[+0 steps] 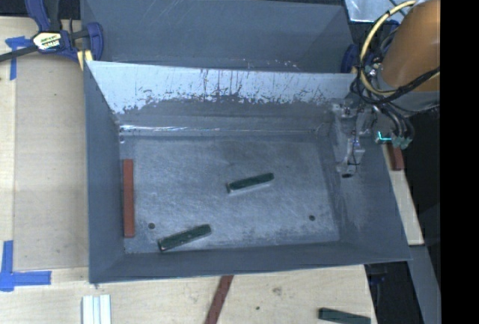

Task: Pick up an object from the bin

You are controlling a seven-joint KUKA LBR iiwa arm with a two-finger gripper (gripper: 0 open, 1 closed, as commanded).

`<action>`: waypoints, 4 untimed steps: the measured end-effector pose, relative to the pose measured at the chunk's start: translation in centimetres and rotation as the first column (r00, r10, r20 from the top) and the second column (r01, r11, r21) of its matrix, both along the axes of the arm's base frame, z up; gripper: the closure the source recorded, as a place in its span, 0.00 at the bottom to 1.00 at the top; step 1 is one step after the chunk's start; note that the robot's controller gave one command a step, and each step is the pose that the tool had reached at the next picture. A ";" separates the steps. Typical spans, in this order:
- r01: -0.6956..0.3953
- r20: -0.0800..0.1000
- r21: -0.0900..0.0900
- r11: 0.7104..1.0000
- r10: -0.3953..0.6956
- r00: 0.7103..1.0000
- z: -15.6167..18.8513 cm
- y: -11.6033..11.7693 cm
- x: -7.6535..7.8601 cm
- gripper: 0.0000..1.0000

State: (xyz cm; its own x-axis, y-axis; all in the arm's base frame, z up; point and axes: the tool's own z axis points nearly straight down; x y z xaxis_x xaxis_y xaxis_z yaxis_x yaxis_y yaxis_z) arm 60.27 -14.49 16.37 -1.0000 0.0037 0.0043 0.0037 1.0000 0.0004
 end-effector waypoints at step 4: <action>-0.142 0.004 -0.002 0.990 0.142 0.990 -8.5 3.8 0.0 0.00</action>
Offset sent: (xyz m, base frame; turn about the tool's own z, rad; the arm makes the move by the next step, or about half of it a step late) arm 0.0123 0.0634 -0.0861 -0.2474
